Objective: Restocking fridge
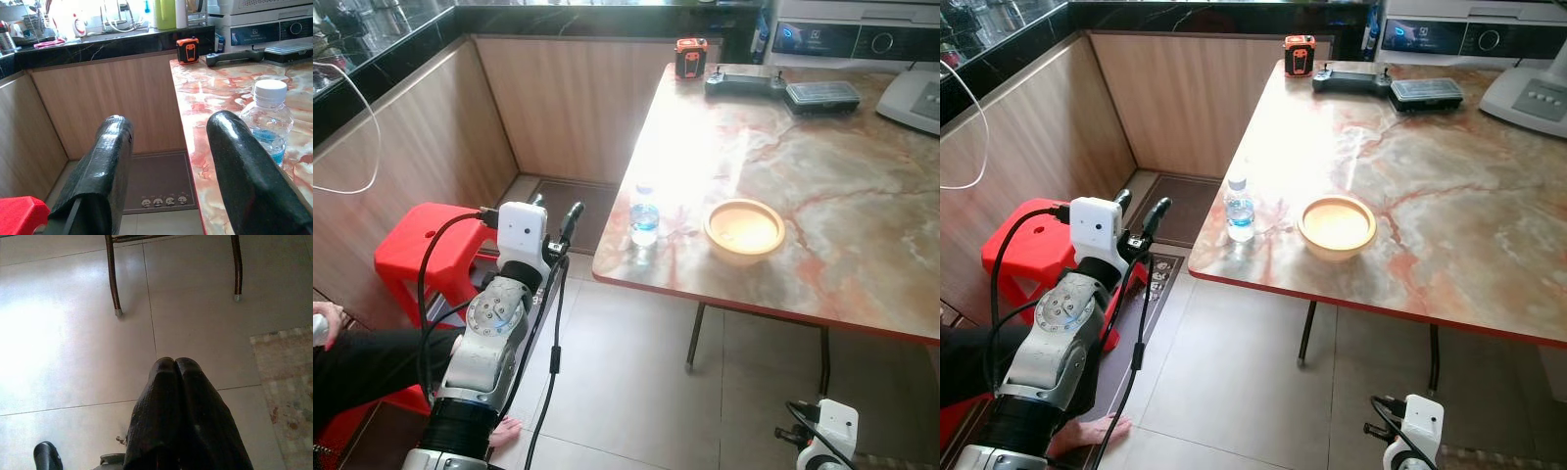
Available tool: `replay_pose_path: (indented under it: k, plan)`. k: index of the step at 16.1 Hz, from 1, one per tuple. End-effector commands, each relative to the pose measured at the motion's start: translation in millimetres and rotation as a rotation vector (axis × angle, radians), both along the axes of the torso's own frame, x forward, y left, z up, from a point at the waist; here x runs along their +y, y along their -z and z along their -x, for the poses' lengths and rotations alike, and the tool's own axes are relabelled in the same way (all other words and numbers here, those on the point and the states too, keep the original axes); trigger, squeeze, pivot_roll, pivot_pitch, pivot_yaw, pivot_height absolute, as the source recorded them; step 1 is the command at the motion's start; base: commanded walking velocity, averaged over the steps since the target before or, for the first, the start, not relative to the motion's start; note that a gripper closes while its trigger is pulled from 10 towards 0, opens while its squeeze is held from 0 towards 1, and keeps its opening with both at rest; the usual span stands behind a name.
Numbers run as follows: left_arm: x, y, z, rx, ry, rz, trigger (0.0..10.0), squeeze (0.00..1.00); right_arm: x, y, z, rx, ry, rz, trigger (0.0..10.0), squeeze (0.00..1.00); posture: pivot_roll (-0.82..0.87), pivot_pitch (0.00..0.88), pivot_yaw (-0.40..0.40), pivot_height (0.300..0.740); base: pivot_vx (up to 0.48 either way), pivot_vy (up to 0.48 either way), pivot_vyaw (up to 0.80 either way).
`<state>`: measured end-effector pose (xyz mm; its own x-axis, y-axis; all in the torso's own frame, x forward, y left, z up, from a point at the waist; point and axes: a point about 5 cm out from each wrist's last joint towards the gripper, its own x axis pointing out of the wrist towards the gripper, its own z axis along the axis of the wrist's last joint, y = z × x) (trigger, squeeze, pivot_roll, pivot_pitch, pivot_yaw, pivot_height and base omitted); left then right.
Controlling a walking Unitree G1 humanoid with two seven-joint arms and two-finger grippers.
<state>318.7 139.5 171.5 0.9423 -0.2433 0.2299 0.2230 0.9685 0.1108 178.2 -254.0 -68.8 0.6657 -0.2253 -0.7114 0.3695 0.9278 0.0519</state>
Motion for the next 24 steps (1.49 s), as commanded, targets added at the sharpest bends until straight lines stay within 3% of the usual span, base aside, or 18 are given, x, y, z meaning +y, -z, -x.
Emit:
replay_pose_path:
  k: [1,24]
  plan:
    - [4.2,-0.4,-2.1,-0.002,-0.015,-0.007,10.0,0.0,0.3,1.9,3.2,0.016,0.004,-0.004,10.0,0.0,0.03,0.041,0.044,0.74,0.0,0.0,0.0]
    - [4.2,-0.4,-2.1,-0.002,-0.015,-0.007,10.0,0.0,0.3,1.9,3.2,0.016,0.004,-0.004,10.0,0.0,0.03,0.041,0.044,0.74,0.0,0.0,0.0]
